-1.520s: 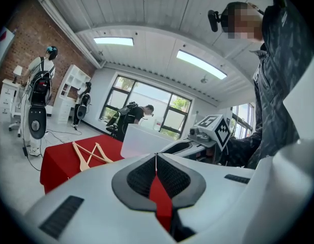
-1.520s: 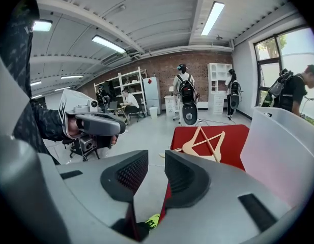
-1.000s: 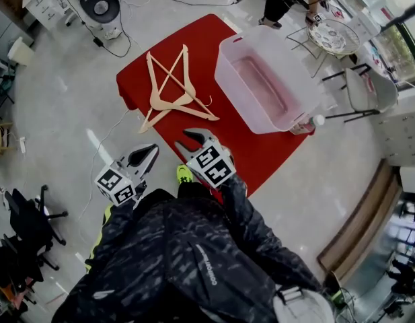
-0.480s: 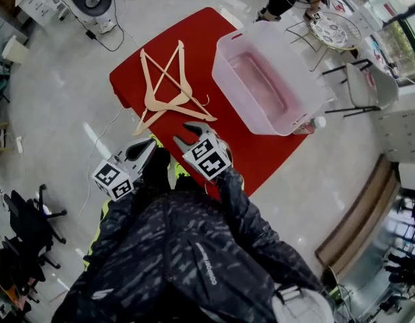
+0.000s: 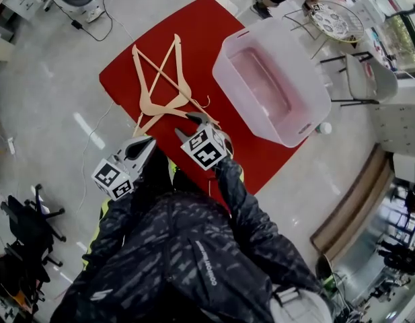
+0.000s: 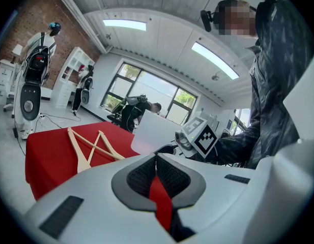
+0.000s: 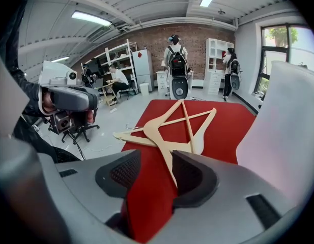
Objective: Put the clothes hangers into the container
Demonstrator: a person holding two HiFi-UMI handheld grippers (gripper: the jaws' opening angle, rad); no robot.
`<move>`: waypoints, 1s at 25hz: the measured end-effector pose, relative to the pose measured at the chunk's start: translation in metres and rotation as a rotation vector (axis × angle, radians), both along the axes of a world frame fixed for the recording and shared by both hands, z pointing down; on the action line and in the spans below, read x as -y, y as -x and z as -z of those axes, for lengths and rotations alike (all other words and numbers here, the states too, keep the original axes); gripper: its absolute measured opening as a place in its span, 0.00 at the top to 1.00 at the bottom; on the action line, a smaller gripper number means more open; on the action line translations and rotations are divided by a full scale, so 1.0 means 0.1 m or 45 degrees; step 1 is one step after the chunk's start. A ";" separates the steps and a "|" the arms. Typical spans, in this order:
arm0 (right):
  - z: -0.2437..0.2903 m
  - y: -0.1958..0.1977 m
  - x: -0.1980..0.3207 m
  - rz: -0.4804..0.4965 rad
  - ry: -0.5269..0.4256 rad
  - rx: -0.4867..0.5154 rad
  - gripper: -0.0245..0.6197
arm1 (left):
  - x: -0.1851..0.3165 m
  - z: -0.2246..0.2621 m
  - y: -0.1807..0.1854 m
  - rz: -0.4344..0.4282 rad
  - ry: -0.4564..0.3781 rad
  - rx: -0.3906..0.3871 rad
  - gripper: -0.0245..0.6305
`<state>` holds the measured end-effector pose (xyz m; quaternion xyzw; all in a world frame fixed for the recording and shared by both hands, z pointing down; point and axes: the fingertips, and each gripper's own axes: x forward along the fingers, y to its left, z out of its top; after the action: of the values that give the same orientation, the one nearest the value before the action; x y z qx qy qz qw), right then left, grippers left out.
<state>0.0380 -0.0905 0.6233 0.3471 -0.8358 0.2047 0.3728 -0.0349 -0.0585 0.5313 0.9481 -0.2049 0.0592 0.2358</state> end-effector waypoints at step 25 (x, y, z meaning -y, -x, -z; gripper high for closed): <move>-0.95 0.02 0.39 0.168 0.207 -0.299 0.66 | 0.35 -0.40 0.00 -0.067 0.125 -0.071 0.94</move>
<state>0.0357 -0.1291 0.7178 0.2818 -0.7880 0.2048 0.5076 -0.0350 -0.0932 0.5708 0.9417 -0.1700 0.0488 0.2862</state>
